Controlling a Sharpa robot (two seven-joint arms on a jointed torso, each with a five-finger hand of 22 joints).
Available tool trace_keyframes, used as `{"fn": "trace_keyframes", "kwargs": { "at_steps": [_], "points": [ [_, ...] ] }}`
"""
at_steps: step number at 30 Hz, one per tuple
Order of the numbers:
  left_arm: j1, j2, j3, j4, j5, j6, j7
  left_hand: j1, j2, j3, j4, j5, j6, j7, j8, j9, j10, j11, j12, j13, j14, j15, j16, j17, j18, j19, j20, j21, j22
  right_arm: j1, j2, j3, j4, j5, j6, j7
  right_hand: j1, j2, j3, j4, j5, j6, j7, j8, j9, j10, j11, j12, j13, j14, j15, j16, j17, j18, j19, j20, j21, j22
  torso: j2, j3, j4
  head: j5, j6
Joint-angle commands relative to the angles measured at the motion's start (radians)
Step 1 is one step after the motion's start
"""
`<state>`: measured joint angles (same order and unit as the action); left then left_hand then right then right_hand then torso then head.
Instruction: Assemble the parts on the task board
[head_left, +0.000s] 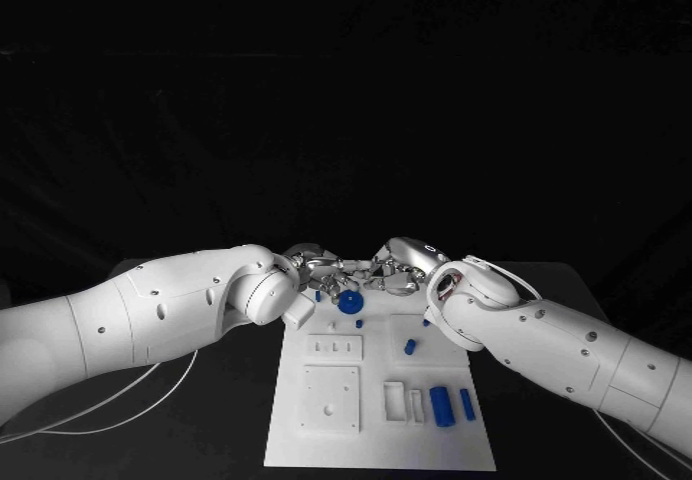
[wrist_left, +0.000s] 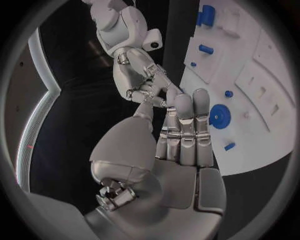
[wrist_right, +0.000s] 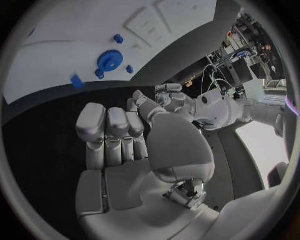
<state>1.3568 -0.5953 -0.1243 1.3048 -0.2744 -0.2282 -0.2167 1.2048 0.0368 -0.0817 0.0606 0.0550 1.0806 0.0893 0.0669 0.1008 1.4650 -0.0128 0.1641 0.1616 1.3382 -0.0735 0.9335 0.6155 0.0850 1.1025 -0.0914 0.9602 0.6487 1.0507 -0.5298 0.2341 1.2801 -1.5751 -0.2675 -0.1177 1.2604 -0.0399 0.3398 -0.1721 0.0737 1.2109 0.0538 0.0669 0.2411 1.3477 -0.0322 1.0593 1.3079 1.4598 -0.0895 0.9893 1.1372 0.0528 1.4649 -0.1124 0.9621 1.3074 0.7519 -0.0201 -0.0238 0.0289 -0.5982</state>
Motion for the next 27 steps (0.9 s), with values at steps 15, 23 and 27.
{"fn": "trace_keyframes", "kwargs": {
  "at_steps": [15,23,27],
  "points": [
    [0.007,0.007,-0.002,-0.005,-0.089,-0.066,-0.108,-0.009,-0.055,0.041,0.060,-0.006,0.024,-0.008,-0.001,-0.001,0.034,0.006,-0.038,-0.009,-0.005,0.004,-0.029,0.032,-0.003,-0.002,0.001,-0.030,0.044,0.000,0.017,-0.005,-0.005,-0.061,0.028,-0.045,-0.003,-0.009,-0.007,0.001,0.004,-0.007,-0.002,-0.004,-0.001,-0.001,-0.002,-0.004,0.024,-0.001,-0.005,-0.001,-0.002,-0.005,0.037,-0.004,-0.001,0.131,0.000,0.0003,0.0006,-0.005,-0.003],
    [0.006,-0.026,-0.002,0.004,-0.094,-0.068,-0.090,-0.005,-0.051,0.035,0.045,-0.006,0.023,-0.007,-0.002,0.000,0.033,0.008,-0.047,-0.014,-0.005,0.007,-0.053,0.026,-0.004,0.002,0.004,-0.059,0.046,0.000,-0.017,-0.005,-0.027,-0.059,0.015,-0.048,-0.004,-0.013,-0.006,0.003,0.006,-0.009,-0.001,-0.004,-0.002,-0.003,-0.001,-0.009,0.022,-0.001,-0.005,-0.004,-0.003,-0.004,0.037,-0.003,-0.004,0.131,0.000,-0.0002,-0.0031,-0.004,-0.001],
    [0.006,-0.053,-0.002,0.011,-0.095,-0.063,-0.077,-0.006,-0.055,0.036,0.043,-0.006,0.023,-0.007,-0.001,0.000,0.033,0.008,-0.049,-0.015,-0.004,0.007,-0.057,0.027,-0.005,0.007,0.003,-0.069,0.050,0.000,-0.043,-0.005,-0.033,-0.044,-0.006,-0.039,-0.008,-0.023,0.002,0.011,0.011,-0.021,0.002,-0.004,-0.011,-0.004,0.001,-0.011,0.020,-0.001,-0.004,-0.006,-0.004,-0.004,0.037,-0.002,-0.004,0.131,0.001,0.0009,-0.0021,-0.007,-0.002]
  ]
}}
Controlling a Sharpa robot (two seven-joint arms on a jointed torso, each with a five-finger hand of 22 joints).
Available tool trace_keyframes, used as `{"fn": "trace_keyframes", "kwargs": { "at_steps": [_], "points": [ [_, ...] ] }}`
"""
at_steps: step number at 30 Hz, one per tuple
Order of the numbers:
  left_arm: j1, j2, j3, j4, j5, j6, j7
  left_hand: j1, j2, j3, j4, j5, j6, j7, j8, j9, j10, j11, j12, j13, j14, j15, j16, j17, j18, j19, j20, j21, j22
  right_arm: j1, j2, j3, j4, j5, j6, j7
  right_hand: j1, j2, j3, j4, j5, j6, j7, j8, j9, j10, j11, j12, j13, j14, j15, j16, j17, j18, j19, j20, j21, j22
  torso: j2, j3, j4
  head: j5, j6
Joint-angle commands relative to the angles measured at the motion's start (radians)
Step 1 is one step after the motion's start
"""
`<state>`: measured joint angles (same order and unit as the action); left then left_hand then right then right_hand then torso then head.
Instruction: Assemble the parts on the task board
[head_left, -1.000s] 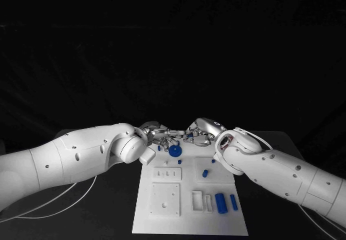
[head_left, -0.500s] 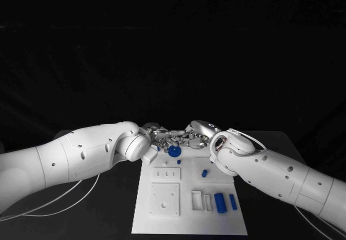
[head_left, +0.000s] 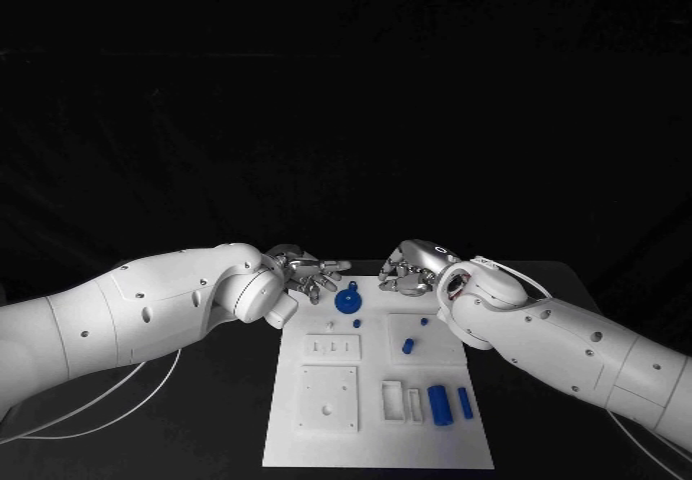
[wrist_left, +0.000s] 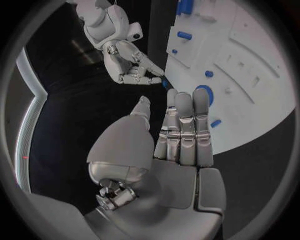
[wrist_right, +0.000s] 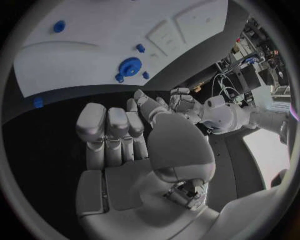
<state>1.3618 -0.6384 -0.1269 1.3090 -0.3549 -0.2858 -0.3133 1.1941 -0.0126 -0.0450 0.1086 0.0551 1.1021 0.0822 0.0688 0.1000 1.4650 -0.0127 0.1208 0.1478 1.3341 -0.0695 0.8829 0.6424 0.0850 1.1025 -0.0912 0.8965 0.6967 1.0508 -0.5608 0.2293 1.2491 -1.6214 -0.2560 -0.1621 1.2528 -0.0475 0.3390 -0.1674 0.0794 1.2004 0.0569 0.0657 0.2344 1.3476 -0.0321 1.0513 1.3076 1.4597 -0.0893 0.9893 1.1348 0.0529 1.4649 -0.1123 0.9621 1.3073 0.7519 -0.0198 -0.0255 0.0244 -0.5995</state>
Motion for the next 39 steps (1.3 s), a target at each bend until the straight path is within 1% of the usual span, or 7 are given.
{"fn": "trace_keyframes", "kwargs": {
  "at_steps": [1,9,17,19,26,34,39],
  "points": [
    [0.001,-0.015,0.001,0.008,-0.014,-0.003,0.023,0.005,-0.007,-0.001,-0.006,-0.006,0.001,0.000,-0.003,0.001,0.033,0.008,-0.006,-0.001,0.000,0.003,-0.007,0.000,-0.005,0.007,0.003,-0.006,0.002,0.000,-0.017,0.001,-0.003,0.006,-0.023,0.009,-0.002,-0.017,0.004,0.007,0.006,-0.014,0.000,-0.003,-0.006,-0.003,0.001,-0.003,0.021,-0.001,-0.004,-0.007,-0.002,-0.004,0.037,-0.002,-0.005,0.131,0.001,0.0005,0.0006,-0.004,-0.001],
    [0.000,-0.056,0.001,0.019,0.004,0.015,0.063,0.009,-0.015,0.006,-0.010,-0.006,-0.032,0.011,-0.005,-0.006,0.012,0.018,-0.023,-0.010,-0.015,0.012,-0.035,-0.012,-0.005,0.000,0.011,-0.031,-0.001,0.002,-0.065,0.014,-0.026,0.049,-0.069,0.052,-0.016,-0.055,0.031,0.038,-0.005,-0.098,0.029,-0.003,-0.069,-0.006,0.017,-0.006,0.017,0.000,0.008,-0.009,-0.006,0.001,0.037,0.008,-0.010,0.130,0.000,-0.0009,0.0001,-0.004,-0.002],
    [0.000,-0.086,0.001,0.026,0.022,0.027,0.103,0.014,-0.024,0.020,-0.010,-0.006,-0.047,0.020,-0.003,-0.007,-0.021,0.033,-0.051,-0.030,-0.023,0.026,-0.123,-0.057,-0.005,-0.005,0.026,-0.093,-0.031,0.008,-0.087,0.046,-0.088,0.077,-0.105,0.088,-0.009,-0.079,0.042,0.065,-0.013,-0.129,0.040,-0.002,-0.120,-0.012,0.024,-0.017,0.006,-0.001,0.014,-0.014,-0.012,0.006,0.036,0.015,-0.021,0.128,0.002,0.0011,0.0010,-0.009,-0.004],
    [-0.001,-0.093,0.001,0.027,0.025,0.028,0.114,0.015,-0.026,0.023,-0.010,-0.006,-0.048,0.022,-0.003,-0.007,-0.032,0.037,-0.054,-0.037,-0.024,0.031,-0.152,-0.071,-0.006,-0.005,0.031,-0.118,-0.045,0.009,-0.090,0.054,-0.106,0.082,-0.112,0.094,-0.003,-0.084,0.045,0.075,-0.013,-0.125,0.041,0.001,-0.145,-0.013,0.024,-0.015,0.003,0.000,0.014,-0.013,-0.014,0.008,0.036,0.016,-0.022,0.128,0.002,0.0001,0.0015,-0.010,-0.005],
    [-0.001,-0.114,0.001,0.033,0.044,0.029,0.158,0.029,-0.022,0.029,-0.022,-0.006,-0.049,0.023,-0.003,-0.005,-0.046,0.040,-0.053,-0.059,-0.007,0.034,-0.193,-0.077,-0.006,0.023,0.034,-0.169,-0.068,0.013,-0.097,0.069,-0.159,0.087,-0.130,0.106,0.000,-0.085,0.047,0.074,-0.014,-0.126,0.041,-0.003,-0.149,-0.015,0.024,-0.019,-0.001,-0.002,0.014,-0.016,-0.016,0.007,0.036,0.016,-0.023,0.128,0.001,0.0005,0.0014,-0.016,-0.007],
    [-0.002,-0.124,0.001,0.035,0.060,0.017,0.198,0.040,-0.002,0.016,-0.047,-0.005,-0.047,0.023,-0.004,-0.004,-0.050,0.041,-0.054,-0.066,-0.009,0.035,-0.208,-0.068,-0.007,0.029,0.035,-0.190,-0.064,0.016,-0.098,0.088,-0.221,0.092,-0.163,0.113,0.000,-0.090,0.070,0.073,-0.019,-0.124,0.042,-0.003,-0.154,-0.017,0.024,-0.022,-0.006,-0.003,0.013,-0.019,-0.020,0.007,0.036,0.016,-0.027,0.127,0.000,0.0006,0.0007,-0.019,-0.001],
    [-0.002,-0.125,0.001,0.034,0.065,0.016,0.213,0.045,0.006,0.011,-0.059,-0.005,-0.047,0.024,-0.004,-0.004,-0.053,0.042,-0.054,-0.068,-0.009,0.036,-0.217,-0.068,-0.007,0.030,0.037,-0.201,-0.063,0.017,-0.096,0.093,-0.255,0.096,-0.175,0.116,0.000,-0.093,0.084,0.068,-0.018,-0.124,0.042,-0.003,-0.155,-0.019,0.024,-0.025,-0.009,-0.003,0.014,-0.022,-0.023,0.007,0.036,0.016,-0.031,0.126,0.000,0.0006,0.0002,-0.019,0.002]
  ]
}}
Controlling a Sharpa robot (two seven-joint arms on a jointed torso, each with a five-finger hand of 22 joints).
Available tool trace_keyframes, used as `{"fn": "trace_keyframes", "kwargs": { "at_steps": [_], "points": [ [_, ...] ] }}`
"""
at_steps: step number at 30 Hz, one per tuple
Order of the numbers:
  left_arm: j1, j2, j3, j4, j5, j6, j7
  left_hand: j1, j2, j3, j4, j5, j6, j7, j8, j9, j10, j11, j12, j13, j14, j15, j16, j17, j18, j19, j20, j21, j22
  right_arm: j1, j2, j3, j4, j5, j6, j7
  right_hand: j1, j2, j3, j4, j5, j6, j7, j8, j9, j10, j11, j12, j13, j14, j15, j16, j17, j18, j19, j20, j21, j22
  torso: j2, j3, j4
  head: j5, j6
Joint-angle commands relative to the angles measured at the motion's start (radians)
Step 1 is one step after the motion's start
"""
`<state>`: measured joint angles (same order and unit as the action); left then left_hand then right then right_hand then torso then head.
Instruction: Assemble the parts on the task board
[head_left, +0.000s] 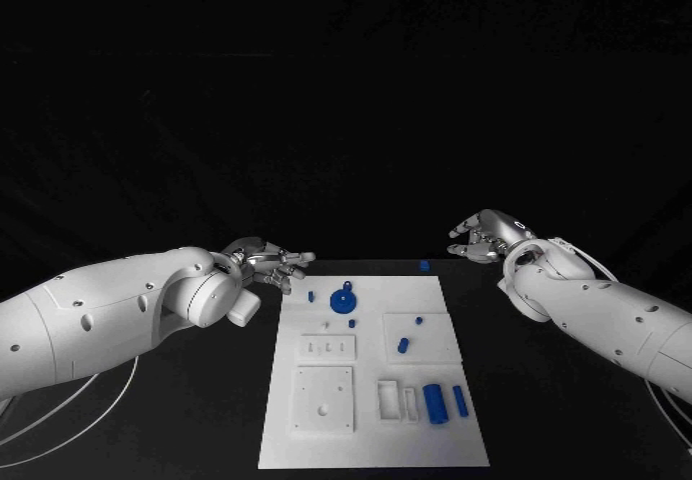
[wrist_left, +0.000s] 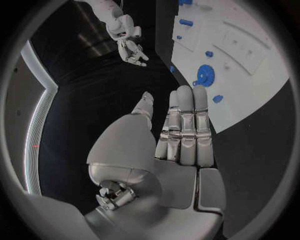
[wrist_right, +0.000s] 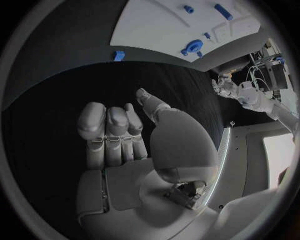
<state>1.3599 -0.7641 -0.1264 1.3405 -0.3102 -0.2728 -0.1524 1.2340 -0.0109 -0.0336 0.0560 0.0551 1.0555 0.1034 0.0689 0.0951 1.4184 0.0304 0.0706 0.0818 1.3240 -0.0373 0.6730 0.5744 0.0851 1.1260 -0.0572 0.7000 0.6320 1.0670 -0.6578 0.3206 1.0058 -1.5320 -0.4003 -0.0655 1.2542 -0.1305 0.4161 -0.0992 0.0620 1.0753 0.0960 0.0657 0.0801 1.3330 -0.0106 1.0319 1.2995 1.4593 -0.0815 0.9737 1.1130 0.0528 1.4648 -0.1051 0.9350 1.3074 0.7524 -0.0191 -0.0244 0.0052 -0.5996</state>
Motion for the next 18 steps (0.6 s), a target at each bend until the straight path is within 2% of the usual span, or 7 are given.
{"fn": "trace_keyframes", "kwargs": {
  "at_steps": [1,9,10,11,13,15,18],
  "points": [
    [0.000,0.001,0.001,0.003,0.021,0.003,0.056,0.006,0.005,0.000,-0.006,-0.005,0.000,0.002,-0.004,0.001,-0.007,-0.001,-0.004,-0.002,0.002,0.004,-0.008,0.000,-0.007,0.006,0.003,-0.005,0.001,0.002,0.001,0.002,-0.018,0.008,-0.031,0.020,-0.001,-0.010,0.010,-0.002,0.000,0.001,0.003,-0.003,-0.001,-0.005,0.002,-0.007,-0.002,-0.003,0.006,-0.007,-0.002,0.007,0.036,0.008,-0.005,0.126,-0.001,0.0004,-0.0008,0.000,0.003],
    [0.000,0.000,0.001,0.004,0.027,0.002,0.082,0.011,0.013,-0.008,-0.021,-0.005,-0.001,0.003,-0.004,0.001,-0.013,0.000,-0.004,-0.005,-0.001,0.006,-0.020,0.001,-0.008,0.009,0.004,-0.023,0.005,0.005,0.024,0.004,-0.071,0.007,-0.025,0.025,0.006,-0.013,0.017,-0.012,0.003,-0.008,0.006,-0.003,-0.004,-0.007,0.003,-0.011,-0.005,-0.003,0.006,-0.007,-0.002,0.006,0.035,0.009,-0.006,0.126,0.001,0.0010,0.0010,-0.002,0.012],
    [0.000,0.000,0.001,0.005,0.028,0.003,0.087,0.013,0.015,-0.008,-0.023,-0.005,-0.001,0.004,-0.004,0.001,-0.014,0.001,-0.004,-0.005,-0.002,0.006,-0.022,0.001,-0.008,0.008,0.005,-0.025,0.005,0.006,0.031,0.004,-0.083,0.004,-0.025,0.028,0.018,-0.010,0.028,-0.024,0.031,-0.007,0.006,-0.003,-0.004,-0.009,0.004,-0.012,-0.006,-0.003,0.006,-0.008,-0.003,0.006,0.034,0.009,-0.007,0.126,0.002,0.0013,0.0021,-0.003,0.014],
    [0.000,-0.001,0.001,0.005,0.029,0.003,0.089,0.014,0.015,-0.008,-0.024,-0.005,-0.001,0.004,-0.004,0.001,-0.015,0.001,-0.004,-0.005,-0.002,0.006,-0.022,0.000,-0.008,0.008,0.005,-0.026,0.005,0.007,0.038,0.004,-0.094,0.002,-0.025,0.032,0.020,-0.009,0.037,-0.031,0.041,-0.006,0.008,-0.003,-0.005,-0.009,0.004,-0.012,-0.006,-0.003,0.007,-0.009,-0.004,0.006,0.034,0.009,-0.007,0.126,0.003,0.0014,0.0026,-0.004,0.016],
    [0.000,-0.002,0.001,0.007,0.030,0.003,0.095,0.015,0.017,-0.009,-0.027,-0.005,-0.002,0.004,-0.004,0.001,-0.016,0.001,-0.004,-0.006,-0.002,0.007,-0.025,0.000,-0.008,0.009,0.006,-0.030,0.005,0.009,0.051,0.004,-0.113,-0.004,-0.027,0.037,0.029,-0.002,0.057,-0.048,0.053,-0.003,0.009,-0.003,-0.005,-0.010,0.004,-0.012,-0.006,-0.003,0.007,-0.009,-0.004,0.005,0.034,0.009,-0.006,0.127,0.003,0.0011,0.0023,-0.003,0.026],
    [0.000,-0.004,0.001,0.011,0.030,0.002,0.100,0.018,0.021,-0.011,-0.032,-0.005,-0.001,0.004,-0.004,0.001,-0.018,0.001,-0.004,-0.006,-0.002,0.007,-0.029,-0.001,-0.008,0.010,0.006,-0.037,0.006,0.010,0.064,0.004,-0.134,-0.013,-0.030,0.040,0.039,0.006,0.081,-0.070,0.072,0.008,0.008,-0.002,-0.004,-0.011,0.003,-0.012,-0.006,-0.003,0.007,-0.010,-0.005,0.005,0.033,0.009,-0.007,0.127,0.007,0.0010,0.0039,-0.005,0.045],
    [0.000,-0.007,0.001,0.017,0.031,0.000,0.109,0.020,0.023,-0.012,-0.036,-0.005,-0.001,0.005,-0.004,0.001,-0.021,0.003,-0.005,-0.007,-0.010,0.010,-0.039,-0.004,-0.009,0.007,0.008,-0.047,0.004,0.013,0.080,0.004,-0.157,-0.023,-0.030,0.042,0.015,0.011,0.098,-0.094,0.071,0.034,0.001,0.001,-0.002,-0.010,0.000,-0.009,-0.006,-0.003,0.007,-0.009,-0.005,0.005,0.031,0.009,-0.004,0.127,0.012,0.0014,0.0068,-0.008,0.057]
  ]
}}
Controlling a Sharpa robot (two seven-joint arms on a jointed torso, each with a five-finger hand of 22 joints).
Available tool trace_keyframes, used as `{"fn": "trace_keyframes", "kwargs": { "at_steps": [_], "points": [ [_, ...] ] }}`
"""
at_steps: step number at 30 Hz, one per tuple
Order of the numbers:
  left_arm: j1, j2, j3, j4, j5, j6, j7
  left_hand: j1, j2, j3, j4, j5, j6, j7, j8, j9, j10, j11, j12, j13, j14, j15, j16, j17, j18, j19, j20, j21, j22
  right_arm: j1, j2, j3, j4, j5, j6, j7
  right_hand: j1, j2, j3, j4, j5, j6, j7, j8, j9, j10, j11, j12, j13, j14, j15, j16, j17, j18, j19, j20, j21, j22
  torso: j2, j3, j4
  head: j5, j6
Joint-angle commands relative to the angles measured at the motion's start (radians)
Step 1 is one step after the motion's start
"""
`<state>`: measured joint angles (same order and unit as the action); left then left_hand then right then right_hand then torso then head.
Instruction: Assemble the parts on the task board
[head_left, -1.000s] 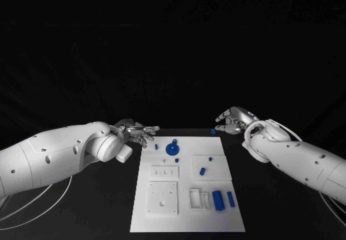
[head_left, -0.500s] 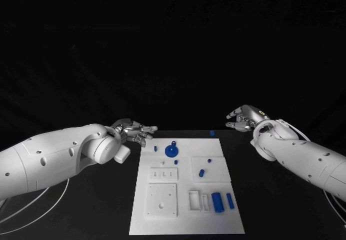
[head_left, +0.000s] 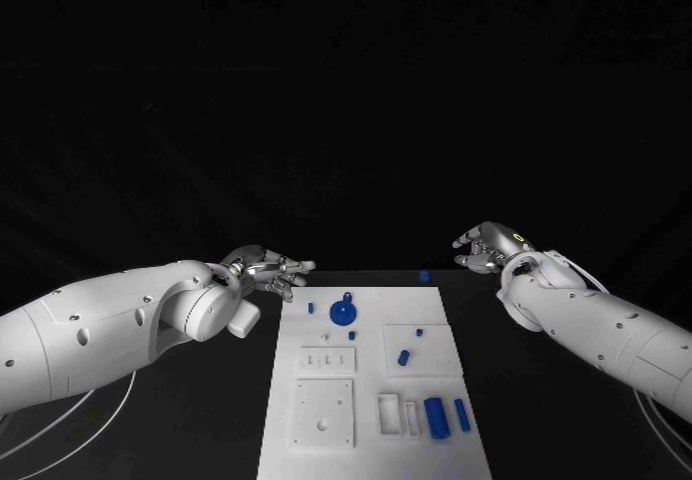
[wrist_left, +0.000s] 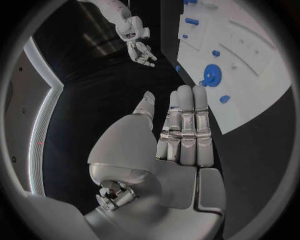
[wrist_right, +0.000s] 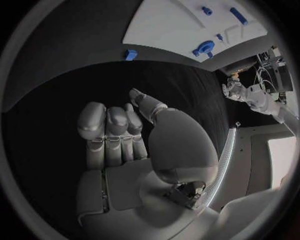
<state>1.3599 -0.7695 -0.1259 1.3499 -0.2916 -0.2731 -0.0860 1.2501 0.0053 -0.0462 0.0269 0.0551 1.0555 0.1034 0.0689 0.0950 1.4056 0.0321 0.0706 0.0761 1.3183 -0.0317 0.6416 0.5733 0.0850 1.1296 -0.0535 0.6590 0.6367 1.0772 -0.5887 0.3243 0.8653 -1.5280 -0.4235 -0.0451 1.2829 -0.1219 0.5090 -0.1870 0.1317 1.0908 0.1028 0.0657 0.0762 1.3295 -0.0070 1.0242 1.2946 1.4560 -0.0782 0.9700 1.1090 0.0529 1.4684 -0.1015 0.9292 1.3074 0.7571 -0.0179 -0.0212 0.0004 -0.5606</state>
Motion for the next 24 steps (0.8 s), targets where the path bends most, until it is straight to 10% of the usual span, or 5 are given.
{"fn": "trace_keyframes", "kwargs": {
  "at_steps": [1,12,24],
  "points": [
    [0.000,-0.002,0.001,0.010,0.012,0.000,0.045,0.005,0.008,0.000,-0.008,-0.005,-0.002,0.006,-0.004,0.001,-0.010,0.002,-0.004,-0.001,-0.006,0.005,-0.013,-0.006,-0.010,0.002,0.006,-0.011,-0.002,0.004,0.016,0.000,-0.024,-0.032,-0.007,0.022,-0.017,0.004,0.004,-0.008,0.002,0.032,-0.009,0.000,0.004,-0.006,-0.005,0.000,0.000,0.000,0.002,-0.005,0.000,0.004,0.028,0.005,0.004,0.127,0.009,0.0003,0.0045,-0.004,0.020],
    [0.001,-0.009,0.002,0.029,0.012,0.001,0.070,0.014,0.017,-0.005,-0.021,-0.004,-0.002,0.006,-0.004,0.001,-0.017,0.003,-0.005,-0.003,0.000,0.007,-0.037,-0.014,-0.010,0.013,0.007,-0.039,-0.007,0.013,0.076,-0.013,-0.112,-0.112,-0.025,0.049,-0.021,0.025,0.005,-0.046,0.001,0.086,-0.023,-0.002,0.001,-0.003,-0.011,0.003,0.000,0.001,-0.001,-0.003,-0.001,-0.001,0.025,0.001,0.011,0.127,0.027,0.0001,0.0138,-0.005,0.040],
    [0.001,-0.027,0.004,0.069,-0.025,0.007,0.112,0.020,0.020,-0.008,-0.029,-0.004,-0.006,0.008,-0.004,-0.001,-0.026,0.006,-0.005,-0.004,-0.005,0.010,-0.057,-0.020,-0.011,0.013,0.011,-0.065,-0.011,0.016,0.115,-0.062,-0.168,-0.150,-0.051,0.093,-0.016,0.025,0.024,-0.075,-0.019,0.090,-0.035,-0.004,-0.002,0.002,-0.017,0.004,-0.002,0.002,-0.004,0.004,0.002,-0.005,0.023,-0.001,0.023,0.129,0.049,-0.0043,0.0247,-0.018,0.053]
  ]
}}
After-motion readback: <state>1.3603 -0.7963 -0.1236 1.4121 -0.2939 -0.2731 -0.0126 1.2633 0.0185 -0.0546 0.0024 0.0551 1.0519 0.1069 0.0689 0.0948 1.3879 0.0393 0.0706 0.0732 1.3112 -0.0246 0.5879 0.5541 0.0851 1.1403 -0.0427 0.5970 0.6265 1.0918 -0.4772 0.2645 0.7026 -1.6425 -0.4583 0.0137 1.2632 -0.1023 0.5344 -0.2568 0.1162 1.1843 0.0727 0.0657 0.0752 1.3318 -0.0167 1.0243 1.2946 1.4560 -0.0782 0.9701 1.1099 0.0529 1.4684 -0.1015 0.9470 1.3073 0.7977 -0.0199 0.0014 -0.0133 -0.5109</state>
